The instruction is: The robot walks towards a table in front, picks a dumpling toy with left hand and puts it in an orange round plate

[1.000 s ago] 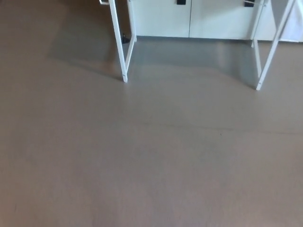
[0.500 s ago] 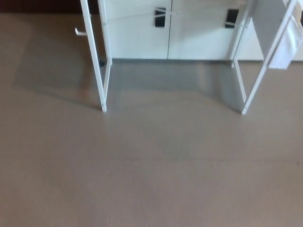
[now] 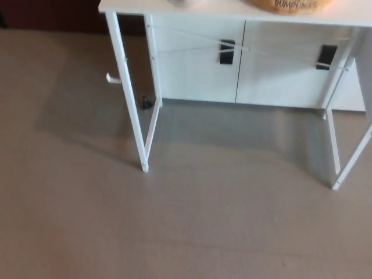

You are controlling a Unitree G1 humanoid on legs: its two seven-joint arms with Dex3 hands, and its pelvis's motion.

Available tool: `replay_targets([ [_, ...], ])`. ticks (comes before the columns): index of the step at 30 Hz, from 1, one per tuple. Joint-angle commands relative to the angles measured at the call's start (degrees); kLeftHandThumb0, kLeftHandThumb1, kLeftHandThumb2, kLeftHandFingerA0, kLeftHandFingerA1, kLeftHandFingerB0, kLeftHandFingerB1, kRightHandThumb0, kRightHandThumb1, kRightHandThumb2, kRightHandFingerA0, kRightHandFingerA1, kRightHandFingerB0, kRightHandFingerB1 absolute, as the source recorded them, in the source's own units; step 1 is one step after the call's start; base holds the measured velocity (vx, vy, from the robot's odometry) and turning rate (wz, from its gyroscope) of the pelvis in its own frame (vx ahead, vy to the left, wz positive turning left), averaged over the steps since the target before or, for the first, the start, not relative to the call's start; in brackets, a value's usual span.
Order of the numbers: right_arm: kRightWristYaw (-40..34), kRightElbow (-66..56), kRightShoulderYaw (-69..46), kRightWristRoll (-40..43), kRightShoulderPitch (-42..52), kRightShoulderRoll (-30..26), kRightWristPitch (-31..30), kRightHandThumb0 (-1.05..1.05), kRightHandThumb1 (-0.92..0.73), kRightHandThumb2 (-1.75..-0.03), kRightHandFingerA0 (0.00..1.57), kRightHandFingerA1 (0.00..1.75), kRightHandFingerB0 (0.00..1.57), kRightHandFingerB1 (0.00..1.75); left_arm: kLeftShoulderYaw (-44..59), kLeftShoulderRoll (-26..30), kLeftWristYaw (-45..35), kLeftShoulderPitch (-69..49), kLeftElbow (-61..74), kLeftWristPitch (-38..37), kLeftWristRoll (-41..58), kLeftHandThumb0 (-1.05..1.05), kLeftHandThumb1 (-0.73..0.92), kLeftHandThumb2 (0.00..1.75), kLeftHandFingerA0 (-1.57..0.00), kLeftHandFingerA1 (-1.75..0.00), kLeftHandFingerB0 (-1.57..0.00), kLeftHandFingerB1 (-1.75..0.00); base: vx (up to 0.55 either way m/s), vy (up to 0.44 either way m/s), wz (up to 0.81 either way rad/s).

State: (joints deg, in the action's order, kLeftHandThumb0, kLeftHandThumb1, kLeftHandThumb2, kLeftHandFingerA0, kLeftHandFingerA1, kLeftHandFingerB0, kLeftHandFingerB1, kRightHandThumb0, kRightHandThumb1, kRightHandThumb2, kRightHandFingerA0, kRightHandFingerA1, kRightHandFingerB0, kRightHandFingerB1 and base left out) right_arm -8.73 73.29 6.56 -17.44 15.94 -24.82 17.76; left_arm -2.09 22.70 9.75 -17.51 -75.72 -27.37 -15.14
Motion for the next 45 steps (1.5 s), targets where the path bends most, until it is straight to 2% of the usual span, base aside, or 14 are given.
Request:
replay_targets([
  [1, 0.39, 0.99, -0.09, 0.26, 0.55, -0.02, -0.74, -0.59, -0.58, -0.84, 0.71, 0.59, 0.23, 0.42, 0.07, 0.45, -1.99, 5.41, -0.6, 4.99, 0.19, -0.28, 0.54, 0.56, -0.49, -0.4, -0.3, -0.31, 0.28, -0.022, -0.04],
  [5, 0.62, 1.32, -0.64, 0.78, 0.6, 0.13, -0.49, -0.34, -0.47, -0.95, 0.69, 0.71, 0.1, 0.46, 0.63, 0.24, -2.47, 5.42, -0.86, 4.91, 0.7, -0.24, 0.54, 0.56, -0.4, -0.37, -0.29, -0.31, 0.38, 0.051, -0.29],
  [6, 0.48, 1.12, -0.62, 0.71, 0.8, 0.09, -0.19, -0.47, -0.65, -0.6, 0.78, 0.51, 0.29, 0.3, 0.63, 0.26, -2.37, 5.16, -0.74, 4.42, 0.59, -0.22, 0.52, 0.56, -0.51, -0.47, -0.32, -0.32, 0.44, 0.17, -0.15],
  [9, 0.06, 0.8, -0.45, 0.35, 1.08, 0.03, 0.35, -0.46, -0.64, -0.6, 0.78, 0.5, 0.31, 0.31, 0.67, 0.32, -2.04, 4.92, -0.64, 3.84, 0.44, -0.24, 0.52, 0.55, -0.6, -0.64, -0.32, -0.32, 0.58, 0.141, -0.72],
  [12, 0.26, 0.45, -0.48, 0.42, 1.09, 0.01, 0.5, -0.46, -0.65, -0.6, 0.78, 0.49, 0.3, 0.3, 0.72, 0.39, -2.5, 4.97, -0.72, 3.9, 0.44, -0.22, 0.52, 0.56, -0.37, -0.42, -0.31, -0.31, 0.71, -0.044, -0.21],
  [13, 0.32, 0.37, -0.44, 0.37, 0.86, 0.02, 0.44, -0.46, -0.65, -0.6, 0.77, 0.48, 0.3, 0.3, 1.02, 0.33, -2.8, 5.01, -0.65, 3.87, 0.79, -0.21, 0.53, 0.56, -0.62, -0.67, -0.31, -0.31, 0.69, -0.034, 0.01],
  [17, 0.15, 0.48, -0.49, 0.37, 0.77, 0.11, 0.73, -0.55, -0.55, -0.82, 0.71, 0.59, 0.27, 0.43, 0.36, 0.61, -2.43, 5.03, -0.68, 4.24, 0.03, -0.23, 0.53, 0.56, -0.47, -0.46, -0.31, -0.31, 0.5, -0.017, 0.14],
  [19, 0.18, 0.38, -0.56, 0.44, 0.92, 0.14, 0.8, -0.55, -0.55, -0.82, 0.7, 0.59, 0.27, 0.43, 0.48, 0.59, -2.74, 5.01, -0.81, 4.38, 0.2, -0.18, 0.36, 0.87, -0.42, -0.63, -0.16, -0.5, 0.21, -0.006, 0.11],
  [20, 0.13, 0.44, -0.5, 0.36, 0.9, 0.13, 0.68, -0.58, -0.56, -0.83, 0.72, 0.6, 0.26, 0.43, 0.67, 0.54, -2.94, 4.86, -0.75, 4.21, 0.45, -0.25, 0.53, 0.56, -0.55, -0.58, -0.31, -0.31, 0.27, -0.073, 0.21],
  [24, -0.06, 0.79, -0.13, -0.09, 0.53, 0.13, -0.17, -0.47, -0.65, -0.6, 0.8, 0.48, 0.3, 0.31, 1.08, 0.52, -3.95, 4.5, -0.67, 4.19, 0.94, -0.24, 0.54, 0.56, -0.58, -0.7, -0.29, -0.31, 0.32, -0.102, 0.14],
  [25, -0.18, 0.92, -0.05, -0.19, 0.45, 0.14, -0.27, -0.56, -0.56, -0.82, 0.72, 0.59, 0.27, 0.43, 0.86, 0.59, -3.77, 4.5, -0.65, 4.32, 0.66, -0.27, 0.54, 0.56, -0.41, -0.41, -0.3, -0.31, 0.31, 0.04, 0.11],
  [27, -0.29, 1.05, -0.07, -0.14, 0.42, 0.21, -0.18, -0.46, -0.66, -0.6, 0.82, 0.53, 0.32, 0.31, 0.59, 0.72, -3.52, 4.5, -0.63, 4.58, 0.29, -0.27, 0.54, 0.56, -0.43, -0.38, -0.29, -0.31, 0.29, 0.024, -0.02],
  [29, -0.31, 0.84, -0.06, -0.07, 0.61, 0.27, 0.04, -0.54, -0.56, -0.82, 0.76, 0.62, 0.27, 0.43, 0.57, 0.75, -3.41, 4.43, -0.68, 4.96, 0.26, -0.29, 0.54, 0.56, -0.39, -0.36, -0.29, -0.3, 0.14, -0.074, -0.02],
  [45, -0.57, 1.32, 0.45, -0.23, 0.15, 0.22, 0.54, -0.54, -0.56, -0.81, 0.65, 0.57, 0.28, 0.43, -0.7, 0.29, 0.37, 3.96, -0.21, 2.53, -1.19, -0.31, 0.53, 0.57, -0.31, -0.33, -0.28, -0.3, 0.1, 0.052, 0.01],
])
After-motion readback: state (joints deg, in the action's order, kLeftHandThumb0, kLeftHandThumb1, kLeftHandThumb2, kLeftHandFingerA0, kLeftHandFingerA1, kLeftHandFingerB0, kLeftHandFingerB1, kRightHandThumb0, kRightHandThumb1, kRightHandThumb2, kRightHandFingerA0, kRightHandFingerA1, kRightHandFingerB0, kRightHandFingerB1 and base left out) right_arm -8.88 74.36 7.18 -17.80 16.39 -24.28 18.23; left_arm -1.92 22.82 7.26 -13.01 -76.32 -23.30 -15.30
